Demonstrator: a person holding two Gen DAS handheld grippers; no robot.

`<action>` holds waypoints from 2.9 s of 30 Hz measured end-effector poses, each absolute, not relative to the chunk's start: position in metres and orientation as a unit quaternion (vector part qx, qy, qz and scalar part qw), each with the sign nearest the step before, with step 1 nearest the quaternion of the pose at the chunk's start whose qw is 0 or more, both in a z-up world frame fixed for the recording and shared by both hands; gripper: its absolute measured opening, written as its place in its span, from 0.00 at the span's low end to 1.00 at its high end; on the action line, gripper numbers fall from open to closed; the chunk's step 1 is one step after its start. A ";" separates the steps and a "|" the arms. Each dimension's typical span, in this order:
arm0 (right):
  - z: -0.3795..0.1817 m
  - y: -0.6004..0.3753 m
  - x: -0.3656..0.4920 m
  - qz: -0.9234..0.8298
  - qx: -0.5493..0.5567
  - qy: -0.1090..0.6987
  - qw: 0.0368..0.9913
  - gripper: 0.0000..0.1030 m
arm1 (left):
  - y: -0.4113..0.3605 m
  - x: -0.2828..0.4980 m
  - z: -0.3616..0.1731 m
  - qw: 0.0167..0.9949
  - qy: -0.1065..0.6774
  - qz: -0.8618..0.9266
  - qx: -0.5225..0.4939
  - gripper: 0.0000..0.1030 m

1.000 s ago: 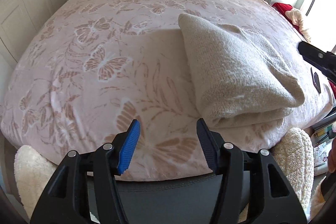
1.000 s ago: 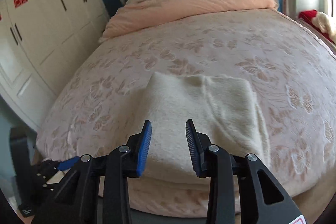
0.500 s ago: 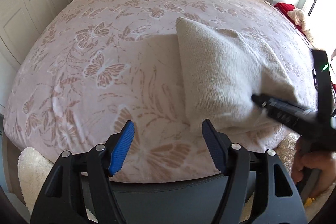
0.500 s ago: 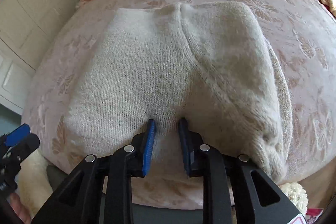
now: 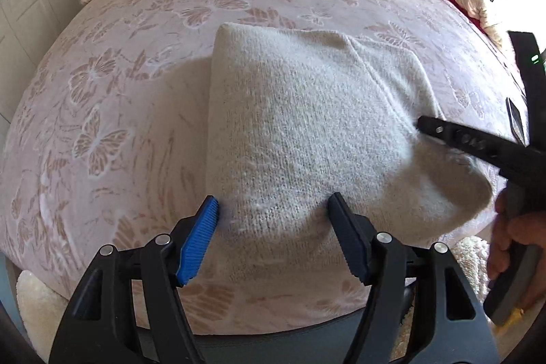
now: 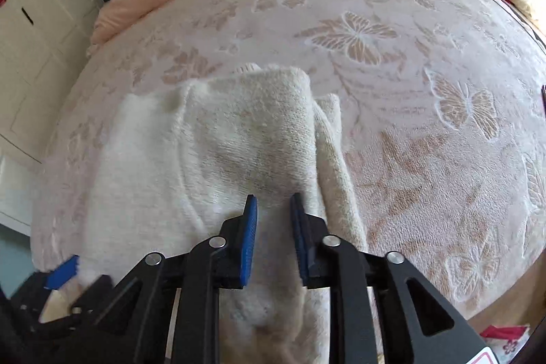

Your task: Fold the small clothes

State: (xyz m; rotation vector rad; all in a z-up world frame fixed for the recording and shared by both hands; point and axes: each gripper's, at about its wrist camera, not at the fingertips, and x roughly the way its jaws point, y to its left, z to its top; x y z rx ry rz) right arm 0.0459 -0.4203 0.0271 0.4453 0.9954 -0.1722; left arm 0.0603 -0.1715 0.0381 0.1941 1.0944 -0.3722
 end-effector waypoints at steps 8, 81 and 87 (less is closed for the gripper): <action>0.001 -0.394 0.013 -0.073 0.233 0.488 0.838 0.46 | -0.171 0.059 0.038 0.833 0.518 -0.174 0.091 0.65; 0.063 -0.433 -0.043 -0.048 0.400 0.374 0.835 0.31 | -0.161 0.087 0.059 0.727 0.606 -0.298 -0.123 0.54; 0.138 -0.434 -0.094 -0.044 0.382 0.317 0.867 0.25 | -0.157 0.045 0.123 0.729 0.556 -0.376 -0.133 0.51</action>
